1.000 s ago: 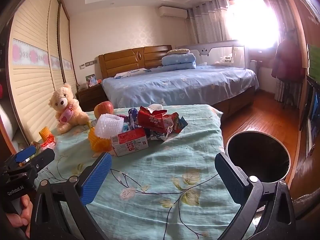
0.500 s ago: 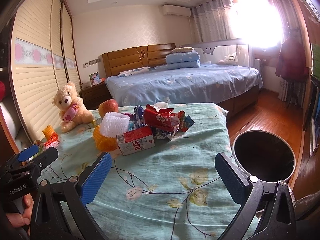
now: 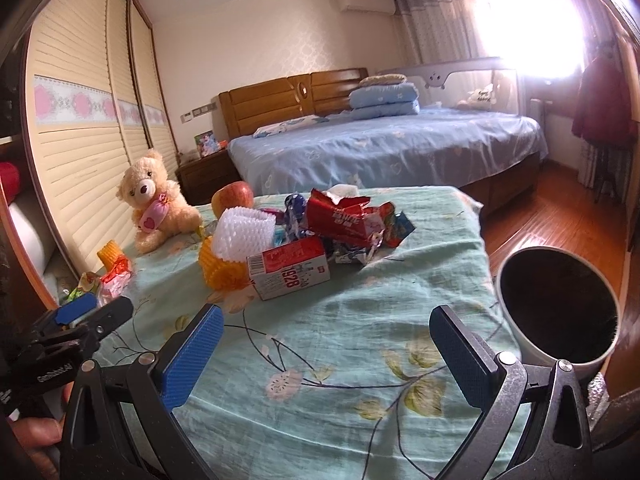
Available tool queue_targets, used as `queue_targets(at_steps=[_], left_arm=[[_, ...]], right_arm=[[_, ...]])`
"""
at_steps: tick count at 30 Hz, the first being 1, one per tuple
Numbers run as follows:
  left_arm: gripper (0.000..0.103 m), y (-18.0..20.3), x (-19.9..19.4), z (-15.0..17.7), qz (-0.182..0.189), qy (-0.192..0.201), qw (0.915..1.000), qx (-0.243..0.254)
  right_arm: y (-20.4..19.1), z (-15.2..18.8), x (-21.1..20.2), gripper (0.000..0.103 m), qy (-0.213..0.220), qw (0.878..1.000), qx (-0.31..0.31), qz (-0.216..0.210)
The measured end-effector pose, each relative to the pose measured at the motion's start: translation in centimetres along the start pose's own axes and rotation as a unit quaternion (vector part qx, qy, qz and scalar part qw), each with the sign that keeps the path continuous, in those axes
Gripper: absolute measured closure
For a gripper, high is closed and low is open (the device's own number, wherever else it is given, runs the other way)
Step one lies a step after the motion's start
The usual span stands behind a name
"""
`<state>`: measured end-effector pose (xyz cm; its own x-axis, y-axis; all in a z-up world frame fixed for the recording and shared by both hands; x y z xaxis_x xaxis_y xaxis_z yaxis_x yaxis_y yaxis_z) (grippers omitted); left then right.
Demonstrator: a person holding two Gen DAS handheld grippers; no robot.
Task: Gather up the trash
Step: 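Reach both grippers toward the pile of trash on the bed, then grasp the red milk carton with the right gripper while the left grasps the yellow foam net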
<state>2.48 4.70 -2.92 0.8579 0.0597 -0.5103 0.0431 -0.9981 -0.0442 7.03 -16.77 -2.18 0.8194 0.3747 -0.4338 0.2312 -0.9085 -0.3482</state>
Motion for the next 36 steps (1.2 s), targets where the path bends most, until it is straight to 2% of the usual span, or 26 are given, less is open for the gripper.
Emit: queue_targets(at_steps=[7, 15, 30, 31, 33, 35, 36], left_arm=[[0.001, -1.4, 2.5, 0.2, -0.008, -0.029, 0.9995, -0.005], [0.003, -2.9, 6.2, -0.2, -0.004, -0.06, 0.9981, -0.012], [0.013, -1.1, 12.6, -1.8, 0.035, -0.115, 0.9922, 0.032], [0.016, -0.9, 12.9, -1.8, 0.033, -0.12, 0.9915, 0.037], [0.033, -0.6, 13.7, -1.8, 0.038, -0.136, 0.9891, 0.041], [0.068, -0.6, 14.4, -1.6, 0.054, -0.154, 0.9861, 0.032], [0.075, -0.7, 14.5, -1.5, 0.061, -0.159, 0.9851, 0.027]], right_arm=[[-0.2, -0.1, 2.6, 0.0, -0.056, 0.998, 0.004, -0.022], [-0.6, 0.1, 6.7, 0.0, -0.126, 0.992, -0.01, -0.024], [-0.8, -0.4, 12.0, 0.0, -0.173, 0.983, -0.054, -0.024], [-0.8, -0.3, 12.3, 0.0, -0.176, 0.983, -0.054, -0.024], [-0.8, -0.4, 12.8, 0.0, -0.178, 0.982, -0.055, -0.026], [-1.0, -0.3, 13.4, 0.0, -0.183, 0.981, -0.058, -0.028], [-1.1, -0.2, 13.7, 0.0, -0.185, 0.98, -0.06, -0.028]])
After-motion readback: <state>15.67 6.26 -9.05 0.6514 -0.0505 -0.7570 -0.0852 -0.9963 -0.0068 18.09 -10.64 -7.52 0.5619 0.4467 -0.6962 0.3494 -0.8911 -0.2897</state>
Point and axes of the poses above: each gripper's, at about its wrist camera, not at the fingertips, and x roughly the way its jaws point, y to its right, z to its underside, the point moved 3 cm from there along x, roughly the way its jaws point, and after that the axes turned 9 degrees about x, right-handed, at the moved point
